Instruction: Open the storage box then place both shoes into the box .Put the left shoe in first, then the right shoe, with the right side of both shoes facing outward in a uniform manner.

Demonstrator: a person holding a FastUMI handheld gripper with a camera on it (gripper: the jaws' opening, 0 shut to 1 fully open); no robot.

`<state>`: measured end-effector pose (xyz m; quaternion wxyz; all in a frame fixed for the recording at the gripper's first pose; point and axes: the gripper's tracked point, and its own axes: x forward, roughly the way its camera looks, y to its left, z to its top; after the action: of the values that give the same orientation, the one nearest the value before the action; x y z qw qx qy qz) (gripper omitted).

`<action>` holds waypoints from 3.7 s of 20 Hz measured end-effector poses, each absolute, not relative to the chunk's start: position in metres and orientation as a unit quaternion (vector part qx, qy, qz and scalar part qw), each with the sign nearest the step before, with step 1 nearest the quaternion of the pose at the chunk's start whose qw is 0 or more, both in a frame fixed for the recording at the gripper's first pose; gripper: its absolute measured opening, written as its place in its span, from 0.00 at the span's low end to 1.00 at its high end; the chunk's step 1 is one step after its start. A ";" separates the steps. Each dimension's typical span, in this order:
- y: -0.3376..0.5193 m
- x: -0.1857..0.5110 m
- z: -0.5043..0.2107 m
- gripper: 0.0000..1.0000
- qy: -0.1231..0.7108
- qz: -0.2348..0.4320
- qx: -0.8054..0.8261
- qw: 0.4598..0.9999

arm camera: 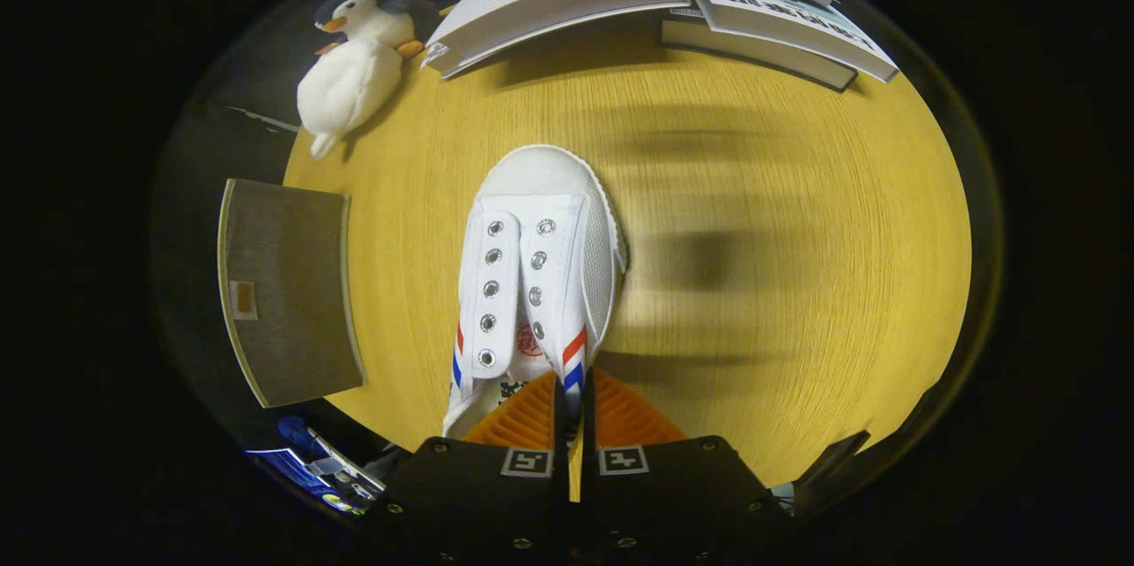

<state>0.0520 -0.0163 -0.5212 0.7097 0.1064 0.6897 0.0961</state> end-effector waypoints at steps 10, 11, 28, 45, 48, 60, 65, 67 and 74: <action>0.046 0.072 -0.412 0.05 0.626 0.181 0.081 0.754; 0.056 0.075 -0.399 0.05 0.618 0.191 0.078 0.759; 0.272 0.080 -0.334 0.05 0.584 0.342 0.047 0.735; 0.321 0.064 -0.457 0.06 0.657 0.267 -0.070 0.701; 0.330 0.060 -0.452 0.20 0.657 0.279 -0.052 0.699; 0.297 0.073 -0.363 0.84 0.580 0.315 -0.044 0.750; 0.269 0.081 -0.338 0.98 0.543 0.303 -0.044 0.782; 0.263 0.077 -0.331 0.98 0.540 0.300 -0.024 0.786; 0.204 0.098 -0.276 0.98 0.437 0.238 0.024 0.867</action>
<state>0.0984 0.2036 -0.2762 0.8670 0.0241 0.4373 0.2377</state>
